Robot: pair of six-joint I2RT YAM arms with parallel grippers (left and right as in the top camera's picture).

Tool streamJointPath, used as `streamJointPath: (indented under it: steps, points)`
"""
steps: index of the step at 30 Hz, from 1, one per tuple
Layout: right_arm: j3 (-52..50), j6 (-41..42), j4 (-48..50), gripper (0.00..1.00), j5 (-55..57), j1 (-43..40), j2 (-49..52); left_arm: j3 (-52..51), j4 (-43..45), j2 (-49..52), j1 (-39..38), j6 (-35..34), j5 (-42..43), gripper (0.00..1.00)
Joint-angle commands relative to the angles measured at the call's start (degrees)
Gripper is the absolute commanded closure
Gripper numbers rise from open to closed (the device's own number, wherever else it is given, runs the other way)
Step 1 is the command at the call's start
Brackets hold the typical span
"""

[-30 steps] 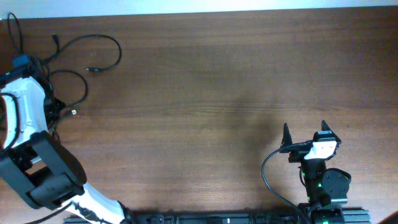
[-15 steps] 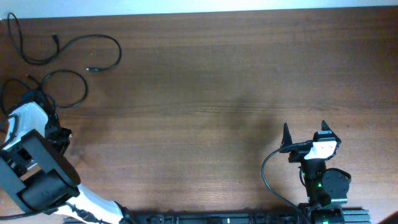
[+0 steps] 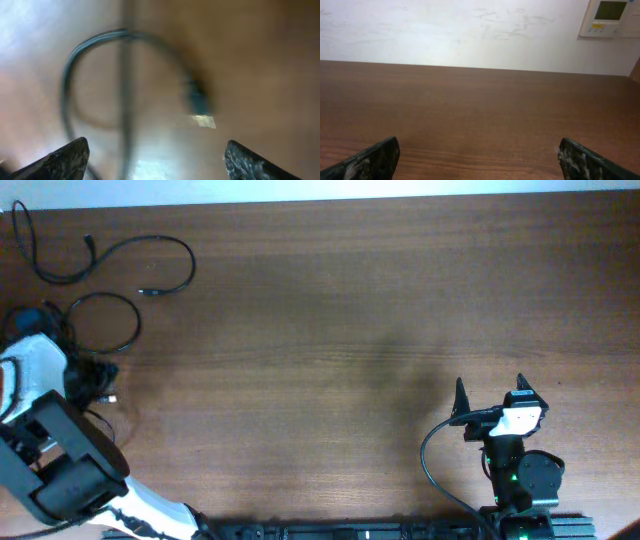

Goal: Untangle cables

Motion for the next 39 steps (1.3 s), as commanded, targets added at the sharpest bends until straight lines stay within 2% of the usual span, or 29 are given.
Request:
streamJointPath:
  steps: [1,5,8,12,16,22,24,25,28,33,34,35,36,37,38,39]
  points:
    - [-0.4,-0.2,-0.2,0.02,0.3,-0.2,-0.4,6.8,0.2,-1.0,0.2,9.1,14.1,0.11]
    - [-0.4,-0.2,-0.2,0.02,0.3,-0.2,-0.4,7.4,1.9,-0.9,0.2,9.0,12.2,0.13]
    - [-0.4,-0.2,-0.2,0.02,0.3,-0.2,-0.4,5.9,1.5,-0.1,0.2,8.7,6.3,0.16]
    - [-0.4,-0.2,-0.2,0.02,0.3,-0.2,-0.4,4.4,2.5,0.4,1.2,3.1,-1.7,0.16]
    - [-0.4,-0.2,-0.2,0.02,0.3,-0.2,-0.4,4.4,2.5,0.5,4.9,3.0,0.0,0.15]
    - [-0.4,-0.2,-0.2,0.02,0.3,-0.2,-0.4,1.4,4.9,0.8,6.7,3.0,1.2,0.34]
    - [-0.4,-0.2,-0.2,0.02,0.3,-0.2,-0.4,0.8,6.4,1.8,6.7,3.0,2.2,0.53]
    - [-0.4,-0.2,-0.2,0.02,0.3,-0.2,-0.4,0.8,6.7,2.4,6.7,3.0,3.5,0.57]
    - [-0.4,-0.2,-0.2,0.02,0.3,-0.2,-0.4,0.8,6.7,5.7,6.7,3.0,4.4,0.56]
    - [-0.4,-0.2,-0.2,0.02,0.3,-0.2,-0.4,0.8,8.9,7.3,6.7,3.0,4.3,0.89]
    - [-0.4,-0.2,-0.2,0.02,0.3,-0.2,-0.4,0.8,9.1,7.3,6.7,3.0,3.7,0.94]
    - [-0.4,-0.2,-0.2,0.02,0.3,-0.2,-0.4,0.8,9.3,7.3,6.7,3.0,3.7,0.95]
    - [-0.4,-0.2,-0.2,0.02,0.3,-0.2,-0.4,0.8,9.7,7.3,6.7,3.0,3.7,0.92]
    - [-0.4,-0.2,-0.2,0.01,0.3,-0.2,-0.4,0.9,9.7,7.3,6.7,3.0,3.8,0.76]
    - [-0.4,-0.2,-0.2,0.02,0.3,-0.2,-0.4,1.2,9.7,7.3,6.7,3.1,3.7,0.46]
    - [-0.4,-0.2,-0.2,0.02,0.3,-0.2,-0.4,1.5,9.2,7.3,6.7,3.3,3.8,0.27]
